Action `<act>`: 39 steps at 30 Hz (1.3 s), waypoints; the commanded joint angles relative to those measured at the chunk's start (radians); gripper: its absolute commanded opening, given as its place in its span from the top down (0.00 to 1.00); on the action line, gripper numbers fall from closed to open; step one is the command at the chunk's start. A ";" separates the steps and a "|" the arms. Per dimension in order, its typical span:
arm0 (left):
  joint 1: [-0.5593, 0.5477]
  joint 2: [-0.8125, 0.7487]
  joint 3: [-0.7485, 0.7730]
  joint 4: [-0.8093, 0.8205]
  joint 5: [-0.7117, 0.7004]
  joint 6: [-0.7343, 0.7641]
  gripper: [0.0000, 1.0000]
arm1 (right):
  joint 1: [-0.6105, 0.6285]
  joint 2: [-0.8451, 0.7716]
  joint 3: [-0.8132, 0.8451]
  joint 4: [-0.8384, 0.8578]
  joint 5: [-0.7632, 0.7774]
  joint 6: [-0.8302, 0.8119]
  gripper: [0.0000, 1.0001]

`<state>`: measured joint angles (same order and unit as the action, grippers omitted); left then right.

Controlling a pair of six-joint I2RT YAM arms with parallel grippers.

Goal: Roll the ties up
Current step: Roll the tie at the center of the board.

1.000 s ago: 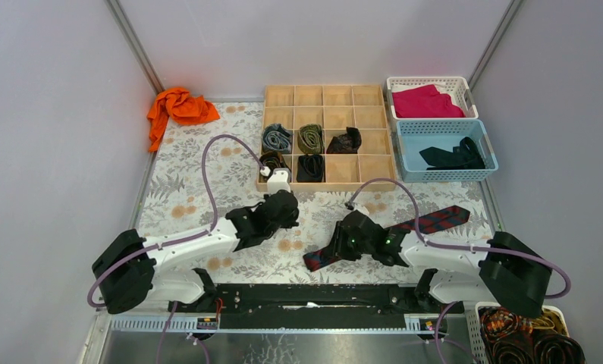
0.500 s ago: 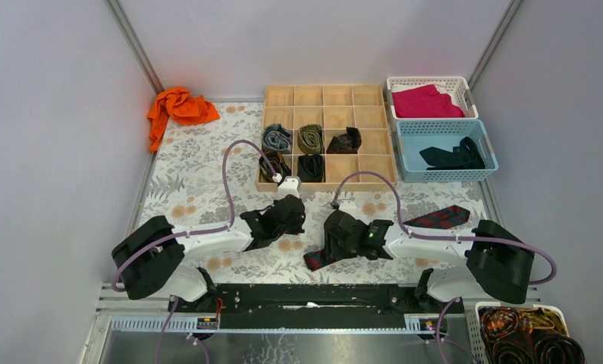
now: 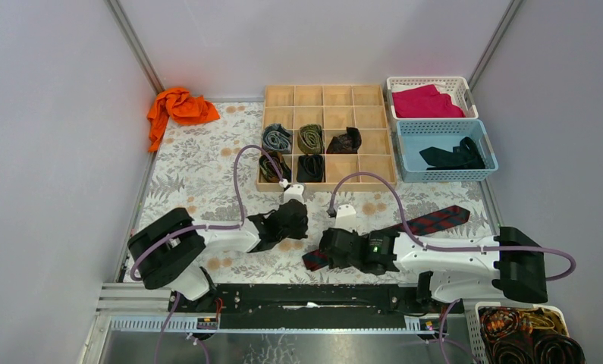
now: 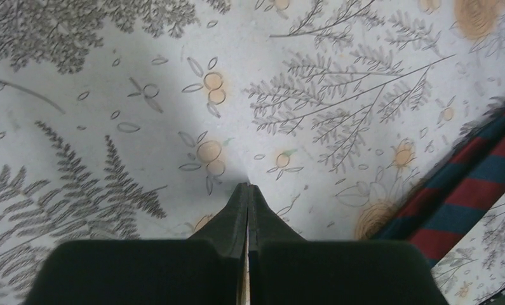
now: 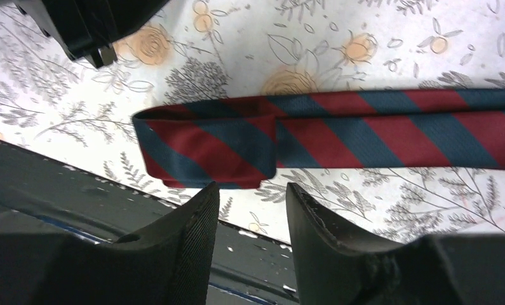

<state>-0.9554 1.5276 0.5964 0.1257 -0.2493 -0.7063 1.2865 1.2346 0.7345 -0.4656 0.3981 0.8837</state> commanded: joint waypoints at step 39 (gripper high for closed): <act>-0.142 0.015 -0.162 0.061 0.014 -0.125 1.00 | 0.226 0.421 0.092 0.178 0.275 0.055 1.00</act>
<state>-1.0626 1.4834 0.4561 0.3191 -0.2329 -0.8223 1.5063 1.6108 0.7956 -0.3054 0.6556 0.9768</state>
